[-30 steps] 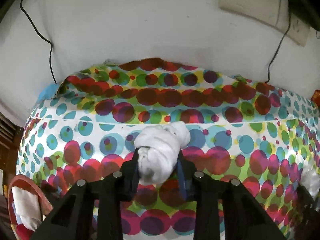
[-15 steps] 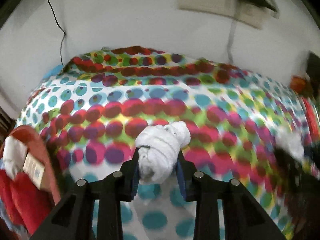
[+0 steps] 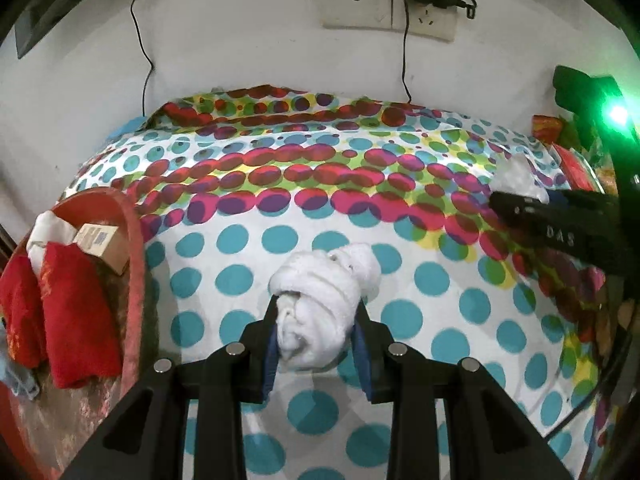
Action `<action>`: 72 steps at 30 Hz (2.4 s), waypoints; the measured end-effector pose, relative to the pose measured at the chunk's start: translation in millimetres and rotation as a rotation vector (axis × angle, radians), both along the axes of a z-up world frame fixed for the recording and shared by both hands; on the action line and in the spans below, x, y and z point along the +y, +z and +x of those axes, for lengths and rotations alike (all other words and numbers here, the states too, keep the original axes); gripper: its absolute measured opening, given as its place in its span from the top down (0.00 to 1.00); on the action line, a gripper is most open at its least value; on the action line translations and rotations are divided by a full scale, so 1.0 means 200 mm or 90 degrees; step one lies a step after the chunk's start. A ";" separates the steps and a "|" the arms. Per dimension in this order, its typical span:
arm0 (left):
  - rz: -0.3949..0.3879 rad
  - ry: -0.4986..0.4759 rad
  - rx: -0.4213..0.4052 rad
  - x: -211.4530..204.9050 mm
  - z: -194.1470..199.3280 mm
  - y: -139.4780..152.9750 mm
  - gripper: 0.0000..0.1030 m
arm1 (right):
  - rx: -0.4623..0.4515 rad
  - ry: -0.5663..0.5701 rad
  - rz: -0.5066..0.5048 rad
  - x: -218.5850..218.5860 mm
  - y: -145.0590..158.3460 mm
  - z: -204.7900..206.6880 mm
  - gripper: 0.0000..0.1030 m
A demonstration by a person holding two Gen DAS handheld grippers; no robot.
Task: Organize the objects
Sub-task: 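Carry the white rolled sock over the red tray with the left tool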
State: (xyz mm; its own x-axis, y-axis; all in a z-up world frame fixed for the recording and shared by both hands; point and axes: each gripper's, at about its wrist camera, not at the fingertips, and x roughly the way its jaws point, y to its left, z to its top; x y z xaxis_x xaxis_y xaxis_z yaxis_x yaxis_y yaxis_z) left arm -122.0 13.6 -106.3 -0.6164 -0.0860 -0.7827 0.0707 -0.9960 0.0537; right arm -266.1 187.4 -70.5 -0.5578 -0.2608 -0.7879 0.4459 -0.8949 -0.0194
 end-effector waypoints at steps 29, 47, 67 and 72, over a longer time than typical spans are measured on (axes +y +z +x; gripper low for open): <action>0.042 0.004 0.018 -0.09 0.28 0.12 0.69 | 0.001 -0.002 0.001 0.00 0.00 0.00 0.62; 0.059 0.077 0.057 -0.35 0.38 0.30 0.69 | 0.001 -0.005 0.002 0.00 0.00 0.00 0.61; 0.046 0.216 0.048 -0.84 0.59 0.30 0.69 | 0.001 -0.005 0.002 0.00 0.00 0.00 0.59; 0.058 0.244 0.026 -0.93 0.64 0.23 0.69 | 0.002 -0.005 0.002 0.00 0.00 0.00 0.59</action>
State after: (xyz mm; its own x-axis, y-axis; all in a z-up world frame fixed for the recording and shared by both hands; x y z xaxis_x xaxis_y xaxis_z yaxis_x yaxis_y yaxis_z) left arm 5.1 -172.9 -60.9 -0.5840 -0.2471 -0.7732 0.4383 -0.8977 -0.0442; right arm -266.9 187.3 -70.7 -0.5618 -0.2534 -0.7875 0.4387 -0.8983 -0.0240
